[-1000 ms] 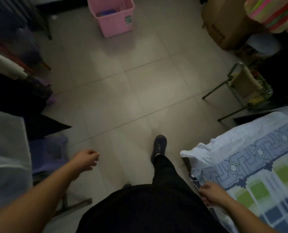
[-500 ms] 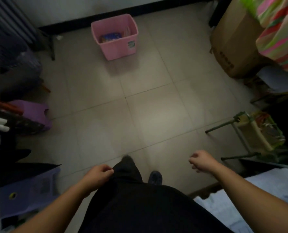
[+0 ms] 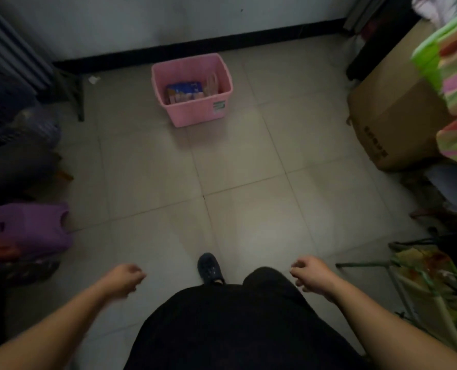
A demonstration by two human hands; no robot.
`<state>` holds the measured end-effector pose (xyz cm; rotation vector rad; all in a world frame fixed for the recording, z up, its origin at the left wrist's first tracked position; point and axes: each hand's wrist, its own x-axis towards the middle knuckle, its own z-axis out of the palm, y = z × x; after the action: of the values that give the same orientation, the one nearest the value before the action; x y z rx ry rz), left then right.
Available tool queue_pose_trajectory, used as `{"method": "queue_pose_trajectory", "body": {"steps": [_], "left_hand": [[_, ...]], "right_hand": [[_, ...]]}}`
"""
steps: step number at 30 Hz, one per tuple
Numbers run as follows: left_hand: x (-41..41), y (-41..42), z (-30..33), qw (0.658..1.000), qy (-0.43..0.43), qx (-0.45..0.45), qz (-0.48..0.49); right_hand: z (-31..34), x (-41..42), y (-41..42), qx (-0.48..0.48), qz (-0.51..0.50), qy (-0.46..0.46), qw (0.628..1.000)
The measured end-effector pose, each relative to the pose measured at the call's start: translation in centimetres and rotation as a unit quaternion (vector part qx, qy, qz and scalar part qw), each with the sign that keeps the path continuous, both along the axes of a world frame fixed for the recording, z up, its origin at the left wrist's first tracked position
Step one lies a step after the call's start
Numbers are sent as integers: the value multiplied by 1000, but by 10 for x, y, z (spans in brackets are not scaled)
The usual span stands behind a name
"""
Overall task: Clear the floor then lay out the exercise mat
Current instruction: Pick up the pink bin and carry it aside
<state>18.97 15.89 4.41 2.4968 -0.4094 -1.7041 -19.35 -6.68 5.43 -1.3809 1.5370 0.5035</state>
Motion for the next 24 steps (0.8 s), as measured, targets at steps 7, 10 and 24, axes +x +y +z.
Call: {"method": "queue_pose_trajectory", "body": {"steps": [7, 10, 24], "left_hand": [[74, -174, 33, 987, -110, -102, -63], [75, -238, 33, 989, -73, -104, -76], [143, -424, 24, 997, -46, -26, 48]], "right_hand": [[-9, 18, -84, 49, -47, 58, 996], [-23, 35, -131, 72, -38, 67, 994], [2, 224, -489, -5, 54, 11, 998]]}}
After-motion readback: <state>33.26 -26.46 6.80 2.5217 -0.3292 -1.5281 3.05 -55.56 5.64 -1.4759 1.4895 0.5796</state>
